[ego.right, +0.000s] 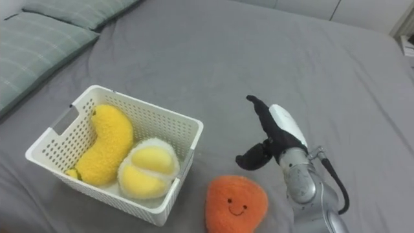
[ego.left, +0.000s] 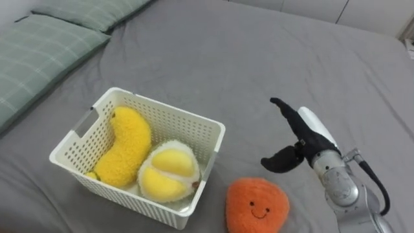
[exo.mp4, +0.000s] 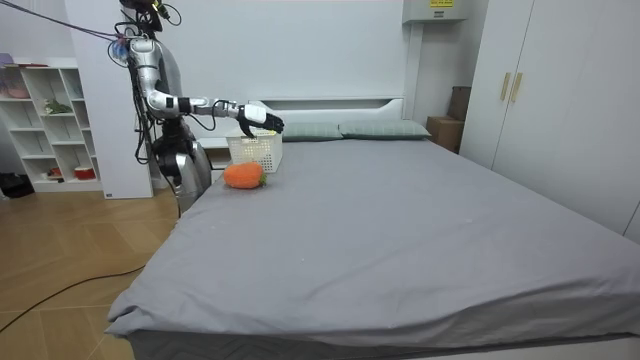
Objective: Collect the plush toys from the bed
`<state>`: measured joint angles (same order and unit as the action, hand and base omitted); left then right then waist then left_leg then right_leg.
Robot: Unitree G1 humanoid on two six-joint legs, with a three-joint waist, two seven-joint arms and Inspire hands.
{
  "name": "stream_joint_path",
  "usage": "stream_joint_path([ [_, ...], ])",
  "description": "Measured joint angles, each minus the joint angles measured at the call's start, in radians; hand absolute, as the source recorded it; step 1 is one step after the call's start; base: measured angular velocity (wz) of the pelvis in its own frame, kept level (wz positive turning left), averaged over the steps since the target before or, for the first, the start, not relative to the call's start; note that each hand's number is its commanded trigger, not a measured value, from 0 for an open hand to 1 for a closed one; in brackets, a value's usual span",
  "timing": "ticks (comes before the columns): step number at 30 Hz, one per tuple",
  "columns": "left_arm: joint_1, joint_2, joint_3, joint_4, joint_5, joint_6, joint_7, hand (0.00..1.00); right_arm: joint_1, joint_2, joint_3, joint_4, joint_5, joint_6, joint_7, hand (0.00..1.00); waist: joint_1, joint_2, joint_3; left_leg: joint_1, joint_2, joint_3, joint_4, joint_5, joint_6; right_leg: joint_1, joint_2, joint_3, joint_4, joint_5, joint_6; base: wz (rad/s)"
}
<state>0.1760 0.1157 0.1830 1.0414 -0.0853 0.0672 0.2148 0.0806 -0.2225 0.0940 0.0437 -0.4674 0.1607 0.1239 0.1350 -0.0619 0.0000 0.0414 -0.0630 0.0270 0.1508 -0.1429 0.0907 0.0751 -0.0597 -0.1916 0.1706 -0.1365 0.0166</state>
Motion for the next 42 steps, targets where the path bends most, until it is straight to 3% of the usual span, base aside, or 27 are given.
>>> stream_joint_path([
  [8, -0.001, -0.009, -0.030, -0.010, -0.021, -0.003, -0.010, 0.00, 0.047, 0.019, 0.001, 0.113, 0.015, -0.007, -0.016, 0.00, -0.021, 0.009, 0.0034, 0.003, 0.001, 0.003, 0.011, -0.016, 0.000, 0.005, 0.003, 0.015, 0.000, 0.001, 0.002, -0.02],
  [11, -0.004, -0.011, -0.031, -0.010, -0.022, -0.003, -0.010, 0.00, 0.052, 0.020, 0.002, 0.187, -0.002, -0.029, -0.019, 0.00, -0.021, 0.011, 0.0028, 0.005, 0.003, 0.003, 0.011, -0.017, 0.001, 0.006, 0.005, 0.018, -0.001, 0.001, 0.002, 0.00],
  [15, 0.000, -0.016, -0.031, -0.010, -0.021, -0.002, -0.011, 0.00, 0.057, 0.036, 0.025, 0.317, -0.017, -0.028, -0.017, 0.00, -0.008, 0.015, 0.0028, 0.004, 0.004, 0.002, 0.010, -0.019, 0.001, 0.006, 0.007, 0.018, -0.003, 0.001, 0.003, 0.00],
  [20, 0.009, -0.015, -0.031, -0.030, -0.020, -0.002, -0.011, 0.00, 0.060, 0.039, 0.083, 0.361, -0.015, -0.028, -0.008, 0.00, 0.002, 0.016, 0.0042, 0.002, 0.004, -0.006, 0.010, -0.022, 0.002, 0.006, 0.006, 0.000, -0.003, 0.000, 0.004, 0.04],
  [31, 0.020, -0.019, -0.048, -0.069, -0.021, -0.002, -0.011, 0.00, 0.046, 0.061, 0.085, 0.433, -0.018, -0.028, 0.010, 0.00, 0.009, 0.013, 0.0040, -0.010, -0.003, -0.031, 0.025, -0.027, 0.006, 0.011, 0.000, -0.033, -0.004, -0.001, 0.005, 0.07],
  [32, 0.023, -0.019, -0.048, -0.078, -0.021, -0.002, -0.011, 0.00, 0.037, 0.062, 0.085, 0.446, -0.015, -0.028, 0.010, 0.29, 0.011, 0.013, 0.0040, -0.011, -0.003, -0.032, 0.026, -0.027, 0.006, 0.011, 0.000, -0.032, -0.004, -0.001, 0.005, 0.04],
  [33, 0.023, -0.020, -0.048, -0.083, -0.021, -0.002, -0.011, 0.00, 0.030, 0.062, 0.085, 0.457, -0.012, -0.028, 0.009, 0.50, 0.013, 0.013, 0.0042, -0.013, -0.003, -0.034, 0.028, -0.027, 0.006, 0.012, 0.000, -0.032, -0.004, -0.001, 0.006, 0.03],
  [34, 0.024, -0.020, -0.048, -0.085, -0.021, -0.002, -0.010, 0.00, 0.026, 0.062, 0.085, 0.462, -0.012, -0.028, 0.009, 0.84, 0.014, 0.014, 0.0043, -0.013, -0.003, -0.034, 0.029, -0.027, 0.006, 0.012, 0.000, -0.032, -0.004, -0.001, 0.006, 0.03],
  [35, 0.028, -0.023, -0.049, -0.091, -0.022, -0.002, -0.010, 0.00, 0.020, 0.063, 0.086, 0.468, -0.012, -0.028, 0.008, 1.00, 0.014, 0.014, 0.0046, -0.014, -0.003, -0.035, 0.030, -0.027, 0.006, 0.012, 0.001, -0.032, -0.004, -0.001, 0.006, 0.00],
  [42, 0.041, -0.041, -0.050, -0.093, -0.022, -0.001, -0.009, 0.00, 0.008, 0.074, 0.081, 0.504, -0.014, -0.028, -0.050, 1.00, 0.017, 0.015, 0.0053, -0.022, -0.003, -0.046, 0.039, -0.032, 0.004, 0.013, 0.002, -0.038, -0.004, -0.001, 0.006, 0.05],
])
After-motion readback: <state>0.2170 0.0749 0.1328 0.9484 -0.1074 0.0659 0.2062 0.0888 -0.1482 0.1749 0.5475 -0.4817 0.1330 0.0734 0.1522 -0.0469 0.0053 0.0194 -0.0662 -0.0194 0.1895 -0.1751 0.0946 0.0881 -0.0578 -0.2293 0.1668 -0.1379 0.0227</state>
